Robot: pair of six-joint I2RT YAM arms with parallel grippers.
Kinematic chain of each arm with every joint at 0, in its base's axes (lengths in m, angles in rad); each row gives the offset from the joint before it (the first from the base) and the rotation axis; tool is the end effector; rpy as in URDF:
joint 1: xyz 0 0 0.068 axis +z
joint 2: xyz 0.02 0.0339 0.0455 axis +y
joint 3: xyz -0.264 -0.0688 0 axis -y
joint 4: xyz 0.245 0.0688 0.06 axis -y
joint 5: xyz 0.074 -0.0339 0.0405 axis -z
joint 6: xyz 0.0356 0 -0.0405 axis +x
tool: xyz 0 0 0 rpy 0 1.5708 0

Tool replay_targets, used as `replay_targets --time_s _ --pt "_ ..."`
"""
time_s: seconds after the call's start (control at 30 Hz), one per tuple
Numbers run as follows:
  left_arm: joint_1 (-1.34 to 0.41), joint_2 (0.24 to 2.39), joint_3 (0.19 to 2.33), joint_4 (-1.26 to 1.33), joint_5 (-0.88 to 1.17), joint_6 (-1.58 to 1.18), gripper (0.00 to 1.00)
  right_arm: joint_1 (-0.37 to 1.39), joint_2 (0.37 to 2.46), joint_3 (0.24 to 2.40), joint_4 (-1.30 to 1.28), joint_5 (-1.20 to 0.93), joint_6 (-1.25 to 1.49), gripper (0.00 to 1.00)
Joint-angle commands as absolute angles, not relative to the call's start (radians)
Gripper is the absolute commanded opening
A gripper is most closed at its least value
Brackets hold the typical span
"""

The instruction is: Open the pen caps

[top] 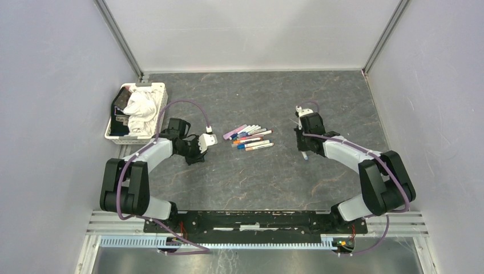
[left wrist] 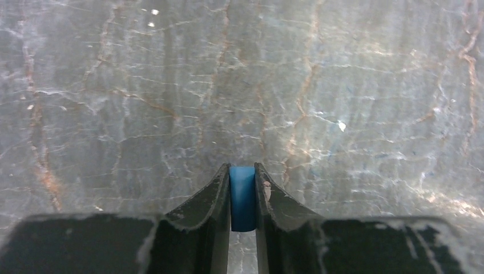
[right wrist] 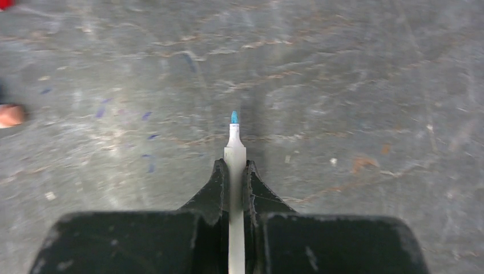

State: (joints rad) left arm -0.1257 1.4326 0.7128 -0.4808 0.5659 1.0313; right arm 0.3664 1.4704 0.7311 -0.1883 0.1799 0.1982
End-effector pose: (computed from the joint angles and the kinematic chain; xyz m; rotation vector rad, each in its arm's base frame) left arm 0.2407 -0.0497 0.1616 1.4998 2.0446 -0.4546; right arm 0.2641 0.0945 0.1682 -0.1339 2.4736 0.0153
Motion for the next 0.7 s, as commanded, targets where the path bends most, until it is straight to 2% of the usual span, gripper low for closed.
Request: replay_targets --time_s 0.0,0.1,0.13,0.17,0.2,0.3,0.33,0.53,0.67 --pt "-0.124 1.431 0.716 -0.376 0.529 0.935 0.31 0.359 1.472 0.684 -0.067 0.405 0.202 0.0" --pt "-0.124 1.438 0.721 -0.384 0.532 0.924 0.6 0.342 1.502 0.676 -0.038 0.383 0.185 0.0" --pt "-0.124 1.44 0.728 -0.404 0.542 0.925 0.71 0.337 1.514 0.678 -0.036 0.372 0.185 0.05" --pt "-0.124 1.44 0.734 -0.421 0.556 0.928 0.76 0.336 1.52 0.678 -0.032 0.364 0.184 0.11" --pt "-0.124 1.44 0.743 -0.438 0.57 0.925 0.86 0.334 1.523 0.675 -0.023 0.351 0.185 0.16" --pt "-0.124 1.432 0.776 -0.479 0.593 0.91 0.91 0.332 1.522 0.672 -0.014 0.322 0.192 0.27" --pt "-0.124 1.427 0.791 -0.498 0.602 0.909 0.99 0.332 1.52 0.673 -0.012 0.316 0.195 0.29" --pt "-0.124 1.395 0.948 -0.631 0.623 0.82 1.0 0.332 1.417 0.666 -0.006 0.376 0.2 0.44" --pt "-0.125 1.391 1.103 -0.718 0.571 0.706 1.0 0.349 1.364 0.696 0.026 0.29 0.172 0.5"
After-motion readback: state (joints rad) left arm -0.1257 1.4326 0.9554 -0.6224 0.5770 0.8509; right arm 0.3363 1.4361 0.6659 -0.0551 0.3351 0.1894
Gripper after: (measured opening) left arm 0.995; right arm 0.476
